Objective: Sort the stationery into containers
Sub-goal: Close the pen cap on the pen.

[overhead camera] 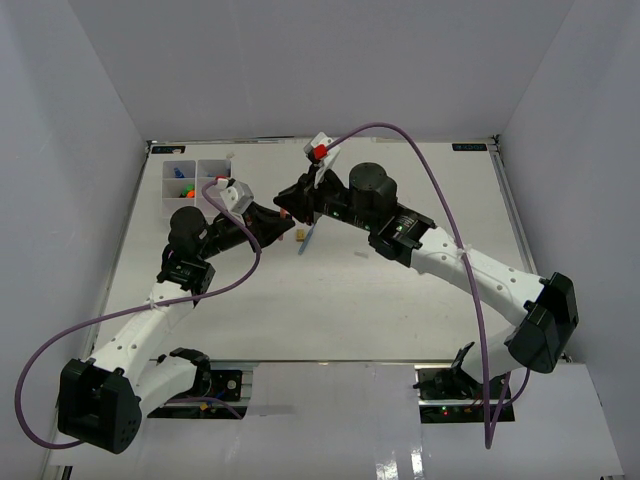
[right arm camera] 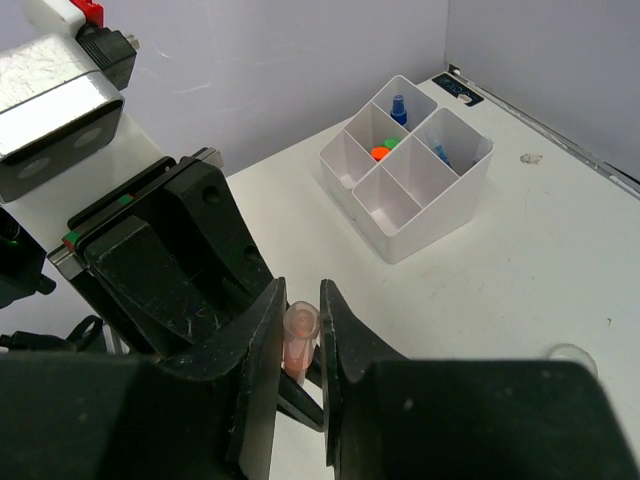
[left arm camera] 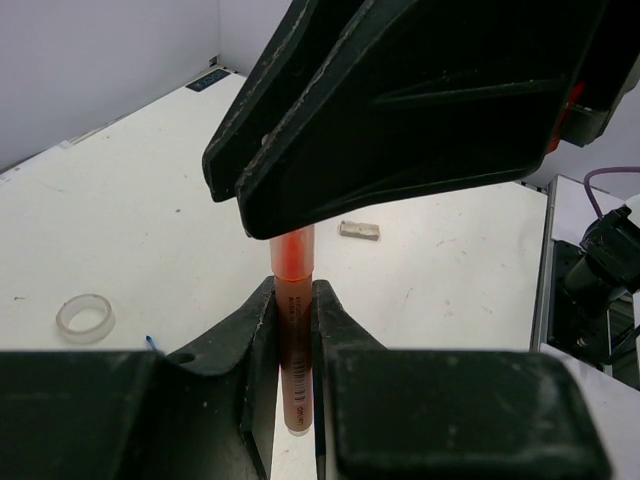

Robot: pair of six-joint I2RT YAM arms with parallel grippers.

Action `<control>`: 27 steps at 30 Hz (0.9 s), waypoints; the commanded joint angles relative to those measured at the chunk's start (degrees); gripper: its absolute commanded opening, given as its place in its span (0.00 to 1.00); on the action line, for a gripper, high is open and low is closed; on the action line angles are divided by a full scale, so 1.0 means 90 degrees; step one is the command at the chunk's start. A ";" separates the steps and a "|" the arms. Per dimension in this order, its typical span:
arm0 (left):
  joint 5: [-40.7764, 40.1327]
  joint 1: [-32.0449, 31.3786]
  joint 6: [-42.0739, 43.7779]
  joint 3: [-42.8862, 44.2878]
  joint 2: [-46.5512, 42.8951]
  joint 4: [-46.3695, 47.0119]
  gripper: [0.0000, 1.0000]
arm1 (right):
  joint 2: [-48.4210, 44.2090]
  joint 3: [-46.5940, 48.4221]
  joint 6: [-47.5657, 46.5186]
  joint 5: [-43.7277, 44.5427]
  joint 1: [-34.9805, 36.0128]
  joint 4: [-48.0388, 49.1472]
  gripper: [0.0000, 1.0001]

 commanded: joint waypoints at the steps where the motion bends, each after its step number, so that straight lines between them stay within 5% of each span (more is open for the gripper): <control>1: 0.0001 0.0015 0.0041 0.0209 -0.0184 0.0108 0.00 | 0.0072 0.0181 -0.0067 0.0060 0.0040 -0.0024 0.13; 27: -0.0380 0.0015 0.0276 0.1332 0.0020 0.0352 0.00 | 0.0443 -0.0064 -0.0292 0.0148 0.0225 -0.2086 0.08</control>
